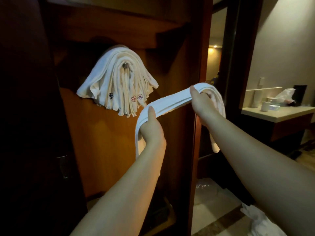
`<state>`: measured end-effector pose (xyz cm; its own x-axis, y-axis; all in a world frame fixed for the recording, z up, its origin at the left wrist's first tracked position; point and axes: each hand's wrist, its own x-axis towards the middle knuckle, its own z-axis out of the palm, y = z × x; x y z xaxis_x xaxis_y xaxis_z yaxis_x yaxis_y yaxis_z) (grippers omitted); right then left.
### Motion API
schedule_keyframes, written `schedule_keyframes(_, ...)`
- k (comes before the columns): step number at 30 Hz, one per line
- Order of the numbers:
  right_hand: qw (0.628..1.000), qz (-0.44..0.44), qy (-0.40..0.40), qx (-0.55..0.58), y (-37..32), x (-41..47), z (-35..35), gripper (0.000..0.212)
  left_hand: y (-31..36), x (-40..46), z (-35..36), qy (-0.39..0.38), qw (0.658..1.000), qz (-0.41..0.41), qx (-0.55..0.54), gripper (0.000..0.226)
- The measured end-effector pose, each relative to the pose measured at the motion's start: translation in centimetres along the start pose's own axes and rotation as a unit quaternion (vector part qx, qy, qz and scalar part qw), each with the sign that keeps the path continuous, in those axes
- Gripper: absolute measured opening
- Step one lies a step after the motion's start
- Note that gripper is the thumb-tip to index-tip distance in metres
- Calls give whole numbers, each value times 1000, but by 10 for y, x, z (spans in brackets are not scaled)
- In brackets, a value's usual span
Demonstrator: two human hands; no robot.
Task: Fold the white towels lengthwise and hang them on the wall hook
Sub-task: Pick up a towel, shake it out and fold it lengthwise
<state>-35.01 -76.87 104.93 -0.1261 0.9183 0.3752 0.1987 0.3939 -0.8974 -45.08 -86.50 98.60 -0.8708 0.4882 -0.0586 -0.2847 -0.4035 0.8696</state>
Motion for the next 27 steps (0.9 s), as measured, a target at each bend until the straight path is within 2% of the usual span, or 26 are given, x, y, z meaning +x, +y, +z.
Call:
schedule_keyframes(5, 997, -38, -28, -55, -5, 13, 17, 62, 42, 38, -22, 17, 995, 95, 35, 22)
schedule_keyframes(8, 996, -49, -36, -58, -14, 25, 37, 62, 75, 61, -33, -4, 986, 132, 105, 31)
schedule_keyframes(10, 996, -50, -51, -55, -22, 36, 52, 60, 97, 78, -39, -61, 971, 173, 153, 38)
schedule_keyframes(13, 996, -62, -45, -52, -36, 55, 80, 59, 129, 105, -48, -107, 943, 225, 222, 62)
schedule_keyframes(18, 995, -92, -40, -3, -72, 90, 135, 67, 186, 155, -45, -73, 919, 254, 292, 94)
schedule_keyframes(22, 996, -91, -8, 14, -106, 119, 170, 76, 225, 206, -34, -72, 889, 325, 314, 79)
schedule_keyframes(27, 995, -100, 20, 18, -134, 166, 210, 73, 264, 265, -22, -65, 859, 348, 371, 79)
